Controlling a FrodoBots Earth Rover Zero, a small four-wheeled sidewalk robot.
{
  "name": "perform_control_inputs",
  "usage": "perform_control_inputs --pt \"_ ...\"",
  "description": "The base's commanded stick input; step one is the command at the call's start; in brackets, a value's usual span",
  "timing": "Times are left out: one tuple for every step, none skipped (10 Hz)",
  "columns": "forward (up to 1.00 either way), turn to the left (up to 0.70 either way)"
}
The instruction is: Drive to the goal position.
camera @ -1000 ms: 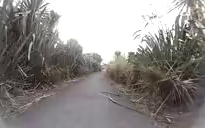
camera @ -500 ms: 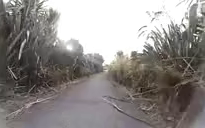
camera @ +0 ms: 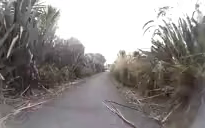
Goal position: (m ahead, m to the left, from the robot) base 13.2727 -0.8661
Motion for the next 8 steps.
perform_control_inputs --pt "0.7 0.0" --pt "0.7 0.0" --pt "0.7 0.0" --pt "0.7 0.0" --pt "0.7 0.0" --pt "0.7 0.0" --pt "0.7 0.0" --pt "0.7 0.0"
